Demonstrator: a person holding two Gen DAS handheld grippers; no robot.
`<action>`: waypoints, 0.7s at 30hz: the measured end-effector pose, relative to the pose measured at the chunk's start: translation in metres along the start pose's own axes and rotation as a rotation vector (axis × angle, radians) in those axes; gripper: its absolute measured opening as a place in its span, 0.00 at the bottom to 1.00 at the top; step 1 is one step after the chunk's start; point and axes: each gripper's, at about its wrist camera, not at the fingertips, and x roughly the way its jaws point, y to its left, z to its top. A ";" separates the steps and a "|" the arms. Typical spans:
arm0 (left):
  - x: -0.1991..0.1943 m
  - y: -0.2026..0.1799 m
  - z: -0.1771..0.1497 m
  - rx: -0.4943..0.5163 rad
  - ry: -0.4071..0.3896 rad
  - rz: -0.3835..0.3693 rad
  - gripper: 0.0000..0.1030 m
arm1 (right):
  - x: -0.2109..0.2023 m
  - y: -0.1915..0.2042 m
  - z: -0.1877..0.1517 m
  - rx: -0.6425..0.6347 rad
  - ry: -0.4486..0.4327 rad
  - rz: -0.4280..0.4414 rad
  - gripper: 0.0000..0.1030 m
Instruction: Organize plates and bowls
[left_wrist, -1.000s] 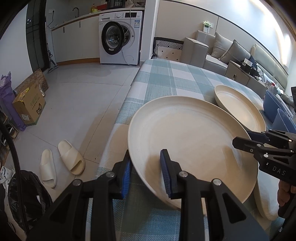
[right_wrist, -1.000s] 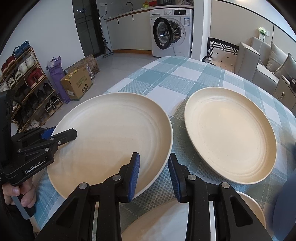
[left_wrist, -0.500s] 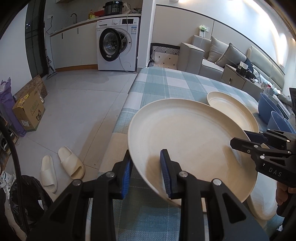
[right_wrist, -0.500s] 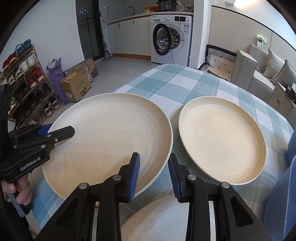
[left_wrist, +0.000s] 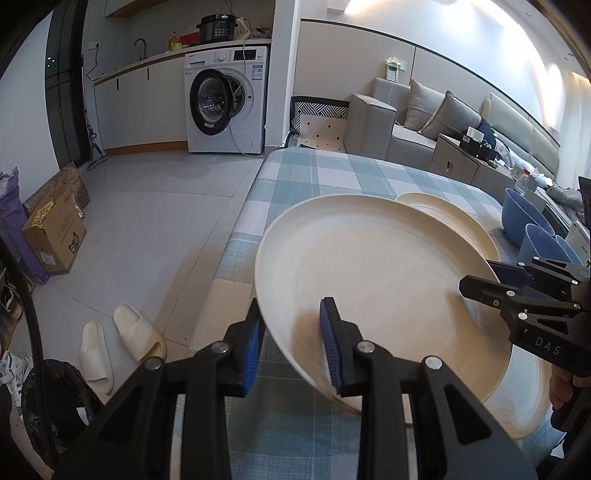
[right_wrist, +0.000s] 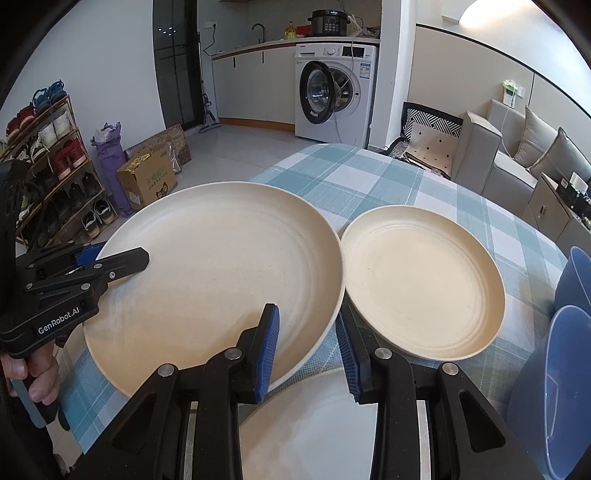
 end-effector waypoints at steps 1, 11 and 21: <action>-0.001 -0.001 0.001 0.003 -0.002 -0.003 0.28 | -0.002 -0.001 -0.001 0.001 -0.003 -0.002 0.32; -0.011 -0.016 0.002 0.032 -0.022 -0.019 0.28 | -0.023 -0.008 -0.009 0.023 -0.028 -0.016 0.32; -0.019 -0.028 0.003 0.058 -0.037 -0.034 0.28 | -0.040 -0.016 -0.016 0.044 -0.043 -0.029 0.32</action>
